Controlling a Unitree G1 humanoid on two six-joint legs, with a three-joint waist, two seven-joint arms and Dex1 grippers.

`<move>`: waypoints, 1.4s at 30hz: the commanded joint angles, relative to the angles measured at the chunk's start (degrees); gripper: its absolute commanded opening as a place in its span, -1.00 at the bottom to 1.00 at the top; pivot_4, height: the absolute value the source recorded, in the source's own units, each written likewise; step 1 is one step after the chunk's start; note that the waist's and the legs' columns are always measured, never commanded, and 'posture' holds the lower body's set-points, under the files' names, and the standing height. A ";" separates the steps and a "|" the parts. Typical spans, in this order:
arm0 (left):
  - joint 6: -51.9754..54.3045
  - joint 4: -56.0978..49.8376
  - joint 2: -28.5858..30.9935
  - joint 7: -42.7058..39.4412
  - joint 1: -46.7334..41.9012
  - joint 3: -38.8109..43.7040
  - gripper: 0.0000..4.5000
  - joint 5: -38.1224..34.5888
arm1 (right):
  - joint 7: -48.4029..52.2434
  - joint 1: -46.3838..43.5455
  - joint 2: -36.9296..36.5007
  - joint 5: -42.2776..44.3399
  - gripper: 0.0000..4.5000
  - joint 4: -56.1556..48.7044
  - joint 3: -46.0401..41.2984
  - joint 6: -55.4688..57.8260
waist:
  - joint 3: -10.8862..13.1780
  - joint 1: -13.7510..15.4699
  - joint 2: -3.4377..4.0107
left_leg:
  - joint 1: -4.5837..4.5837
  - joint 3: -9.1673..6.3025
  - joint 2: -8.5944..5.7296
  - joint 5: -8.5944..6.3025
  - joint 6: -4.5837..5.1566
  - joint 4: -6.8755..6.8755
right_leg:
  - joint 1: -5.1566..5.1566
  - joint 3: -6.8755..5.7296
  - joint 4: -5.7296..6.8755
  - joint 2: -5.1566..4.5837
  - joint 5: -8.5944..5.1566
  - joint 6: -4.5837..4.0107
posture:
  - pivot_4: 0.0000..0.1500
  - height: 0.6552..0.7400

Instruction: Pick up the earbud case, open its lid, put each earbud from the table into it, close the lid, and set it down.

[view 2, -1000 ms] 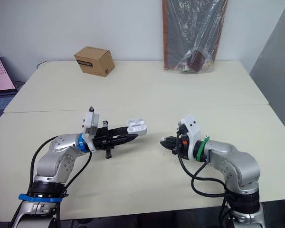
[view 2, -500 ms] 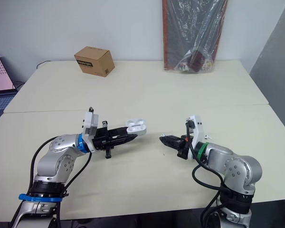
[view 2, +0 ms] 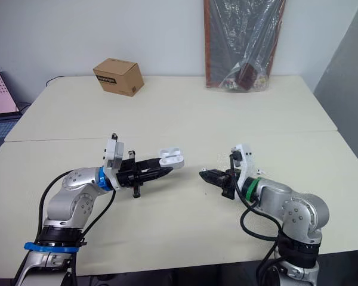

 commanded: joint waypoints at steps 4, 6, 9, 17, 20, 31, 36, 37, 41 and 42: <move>-1.74 0.31 -0.53 0.13 -1.36 0.63 -0.65 0.19 | -0.06 -1.48 -4.91 -5.40 -0.82 -1.59 10.45 -12.76 | 0.00 -0.07 0.00 | 0.00 0.00 -0.01 0.00 0.00 0.00 | 0.01 -0.01 -0.02 -0.01 0.00 0.00 | 1.00 1.00; -1.93 0.63 -0.52 0.09 -1.57 0.72 -0.65 0.29 | 0.68 -0.07 -7.01 -8.17 -0.82 -0.29 13.53 -17.66 | 0.00 -0.07 -0.01 | -0.01 0.00 -0.03 0.00 0.00 0.00 | 0.01 0.01 -0.05 -0.01 0.00 0.00 | 1.00 1.00; -2.19 1.05 -0.46 -0.02 -1.74 0.77 -0.65 0.36 | 1.18 1.65 -8.75 -11.38 -0.82 2.23 16.09 -23.90 | 0.00 -0.06 -0.01 | -0.03 0.01 -0.02 0.00 0.00 0.00 | 0.00 0.01 -0.07 -0.01 0.00 0.00 | 1.00 1.00; -2.76 1.47 -0.60 -0.08 -1.64 0.64 -0.65 0.39 | 4.27 7.98 -12.98 -21.82 -0.82 5.71 23.15 -42.93 | 0.00 -0.04 -0.01 | -0.02 0.02 -0.02 0.00 0.00 -0.01 | 0.00 0.03 -0.05 -0.01 0.00 0.00 | 1.00 1.00; -2.84 1.56 -0.85 -0.02 -1.57 0.53 -0.65 0.41 | 4.47 9.51 -12.40 -24.37 -0.82 7.55 25.13 -47.77 | 0.00 -0.03 -0.01 | 0.00 0.02 -0.01 0.00 0.00 -0.01 | 0.00 0.03 -0.04 0.00 0.00 0.00 | 1.00 1.00; -2.71 0.99 -1.39 0.47 -0.68 0.79 -0.65 0.20 | 4.72 12.02 -11.44 -25.70 -0.82 8.64 26.59 -49.11 | 0.00 0.20 -0.01 | 0.00 0.03 -0.01 0.00 0.00 0.02 | 0.01 0.05 -0.04 0.00 0.00 0.00 | 1.00 1.00; -2.59 0.08 -1.46 1.05 0.29 0.95 -0.65 -0.07 | 4.41 13.05 -11.36 -25.66 -0.82 7.56 26.52 -48.56 | 0.00 0.34 -0.01 | 0.01 0.02 -0.01 0.00 0.00 0.02 | 0.02 0.05 -0.03 0.00 0.00 0.00 | 1.00 1.00; -2.56 -0.11 -1.44 1.16 0.49 0.98 -0.65 -0.14 | 4.12 13.28 -11.33 -25.75 -0.82 7.42 26.38 -48.40 | 0.00 0.34 -0.01 | 0.01 0.03 -0.01 0.00 0.00 0.02 | 0.02 0.05 -0.03 0.00 0.00 0.00 | 1.00 1.00; -2.61 -0.53 -1.45 1.32 1.19 1.03 -0.65 -0.24 | 3.64 14.63 -11.24 -25.98 -0.82 6.84 26.13 -48.48 | 0.00 0.35 -0.01 | 0.01 0.02 -0.01 0.00 0.00 0.02 | 0.02 0.05 -0.03 0.00 0.00 0.00 | 1.00 1.00; -2.60 -0.57 -1.45 1.34 1.26 1.04 -0.65 -0.25 | 3.62 14.79 -11.21 -26.03 -0.82 6.73 26.13 -48.46 | 0.00 0.35 -0.01 | 0.01 0.03 -0.01 0.00 0.00 0.02 | 0.02 0.05 -0.03 0.00 0.00 0.00 | 1.00 1.00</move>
